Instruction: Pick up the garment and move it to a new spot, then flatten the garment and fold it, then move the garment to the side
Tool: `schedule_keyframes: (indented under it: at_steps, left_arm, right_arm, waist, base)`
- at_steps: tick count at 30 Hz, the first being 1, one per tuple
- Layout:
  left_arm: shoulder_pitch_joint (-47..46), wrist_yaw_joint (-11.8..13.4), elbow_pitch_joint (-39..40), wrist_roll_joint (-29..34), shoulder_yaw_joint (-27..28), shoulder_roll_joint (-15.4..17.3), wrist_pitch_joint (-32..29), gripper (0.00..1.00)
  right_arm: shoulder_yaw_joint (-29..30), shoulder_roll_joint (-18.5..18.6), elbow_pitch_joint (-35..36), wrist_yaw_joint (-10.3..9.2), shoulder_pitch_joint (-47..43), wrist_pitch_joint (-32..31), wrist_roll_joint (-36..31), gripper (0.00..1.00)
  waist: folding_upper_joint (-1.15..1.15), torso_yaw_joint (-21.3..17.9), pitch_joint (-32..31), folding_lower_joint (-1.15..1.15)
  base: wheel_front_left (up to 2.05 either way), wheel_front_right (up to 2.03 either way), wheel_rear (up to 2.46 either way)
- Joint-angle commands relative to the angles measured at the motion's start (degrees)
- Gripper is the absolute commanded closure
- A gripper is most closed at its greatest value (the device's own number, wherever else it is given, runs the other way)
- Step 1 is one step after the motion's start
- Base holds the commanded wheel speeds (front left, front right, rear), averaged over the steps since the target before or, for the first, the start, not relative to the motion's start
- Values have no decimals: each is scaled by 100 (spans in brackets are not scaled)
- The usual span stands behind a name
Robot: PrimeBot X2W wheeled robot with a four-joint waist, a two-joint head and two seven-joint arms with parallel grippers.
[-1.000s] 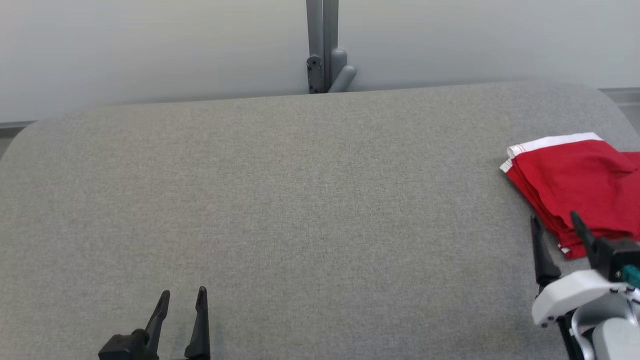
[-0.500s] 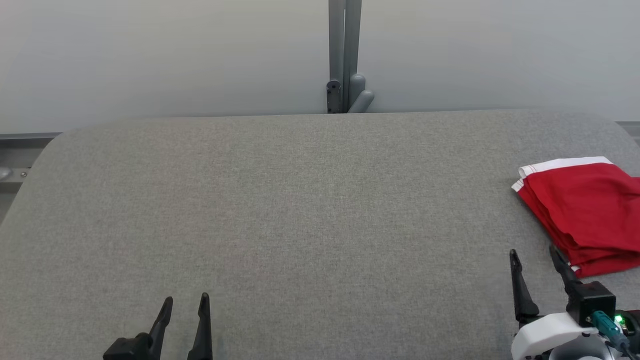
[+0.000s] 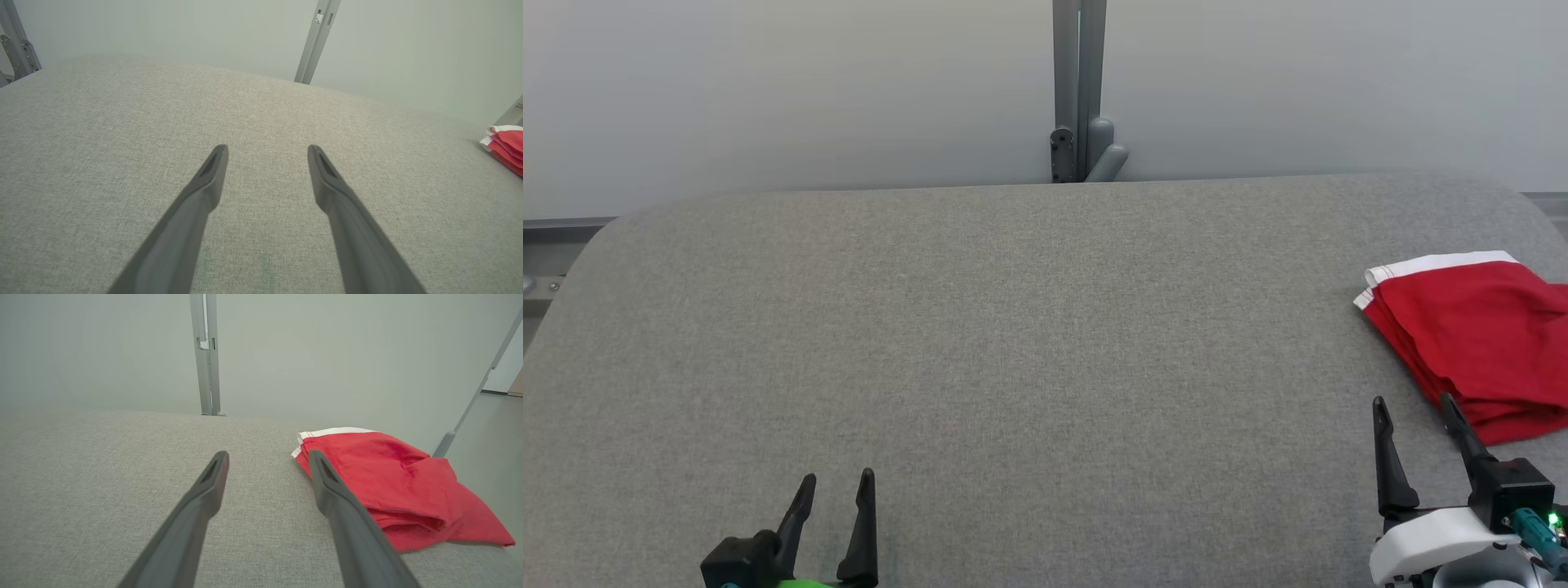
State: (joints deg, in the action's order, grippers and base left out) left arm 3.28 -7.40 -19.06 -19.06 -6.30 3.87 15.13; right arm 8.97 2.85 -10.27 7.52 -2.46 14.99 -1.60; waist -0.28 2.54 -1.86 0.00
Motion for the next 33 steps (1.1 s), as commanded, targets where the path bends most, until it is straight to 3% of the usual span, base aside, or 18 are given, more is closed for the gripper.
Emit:
schedule_keyframes:
  at_steps: [1, 32, 33]
  left_arm:
    - [-82, -16, -32, -41, -25, 35, -3, 0]
    - [-103, -7, -51, -108, -5, 114, -3, 0]
    - [-112, 1, -73, -47, -36, 107, -4, 0]
  right_arm:
    - [47, 11, -22, -8, 5, 25, 33, 0]
    - [89, 12, -225, -7, 118, 26, 175, 0]
    - [175, 5, -208, -4, 86, 26, 192, 0]
  waist:
    - [28, 3, 6, 0]
    - [28, -18, 61, 0]
    - [28, 272, 55, 0]
  base:
    - [0, 0, 0]
    - [0, 0, 0]
    - [0, 0, 0]
